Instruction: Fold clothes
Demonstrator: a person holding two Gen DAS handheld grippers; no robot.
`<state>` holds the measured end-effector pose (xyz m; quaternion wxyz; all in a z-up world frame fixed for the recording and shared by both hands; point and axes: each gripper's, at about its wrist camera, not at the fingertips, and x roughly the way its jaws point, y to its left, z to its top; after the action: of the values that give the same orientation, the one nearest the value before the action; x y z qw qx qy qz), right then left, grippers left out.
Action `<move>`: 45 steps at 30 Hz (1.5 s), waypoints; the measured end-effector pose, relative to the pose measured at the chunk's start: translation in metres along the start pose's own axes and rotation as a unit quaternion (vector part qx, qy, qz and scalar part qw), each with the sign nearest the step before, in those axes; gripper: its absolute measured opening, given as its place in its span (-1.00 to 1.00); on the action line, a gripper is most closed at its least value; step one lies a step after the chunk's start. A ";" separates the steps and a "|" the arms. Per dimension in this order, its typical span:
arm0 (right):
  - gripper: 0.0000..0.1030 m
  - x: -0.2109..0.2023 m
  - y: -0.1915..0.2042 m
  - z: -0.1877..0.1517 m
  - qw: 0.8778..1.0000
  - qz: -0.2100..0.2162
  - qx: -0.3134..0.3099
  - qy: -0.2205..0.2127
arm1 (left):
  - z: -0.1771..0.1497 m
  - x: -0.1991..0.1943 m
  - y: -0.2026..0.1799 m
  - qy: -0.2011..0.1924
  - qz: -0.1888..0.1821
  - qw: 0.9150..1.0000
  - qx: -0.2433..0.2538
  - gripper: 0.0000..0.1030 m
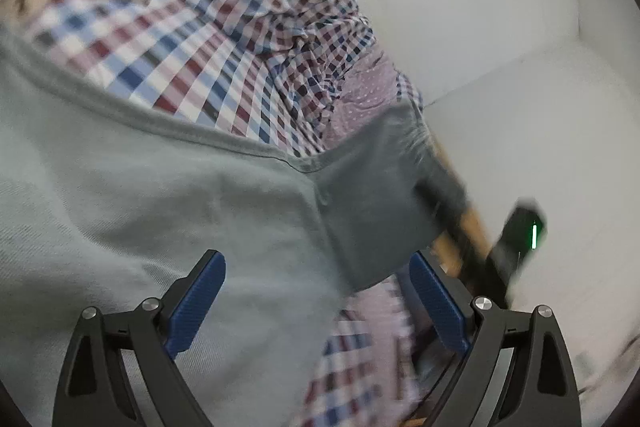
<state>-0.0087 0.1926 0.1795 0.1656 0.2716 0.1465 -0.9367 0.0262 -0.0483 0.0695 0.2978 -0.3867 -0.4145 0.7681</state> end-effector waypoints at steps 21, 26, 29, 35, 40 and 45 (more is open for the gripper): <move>-0.11 0.011 0.122 -0.098 0.986 -0.047 -0.141 0.080 | 0.007 0.027 0.037 0.072 -0.032 0.989 -0.122 0.85; 0.03 0.014 0.098 -0.101 0.990 0.024 -0.094 0.101 | 0.005 0.027 0.037 0.078 -0.025 0.990 -0.117 0.85; 0.11 0.018 0.078 -0.098 0.989 0.084 -0.052 0.108 | 0.005 0.027 0.036 0.082 -0.022 0.990 -0.111 0.85; 0.29 0.023 0.071 -0.099 0.977 0.166 -0.017 0.130 | 0.003 0.028 0.035 0.086 -0.013 0.991 -0.098 0.85; 0.29 0.009 0.081 -0.100 0.970 0.198 -0.031 0.134 | 0.003 0.027 0.036 0.087 -0.009 0.991 -0.097 0.85; 0.26 0.002 0.082 -0.095 0.983 0.151 -0.030 0.103 | 0.002 0.028 0.033 0.089 -0.002 0.992 -0.089 0.85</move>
<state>0.0659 0.1526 0.0866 0.2975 0.3807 0.1478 -0.8630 0.0054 -0.0426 0.0315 0.2996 -0.4778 -0.4540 0.6898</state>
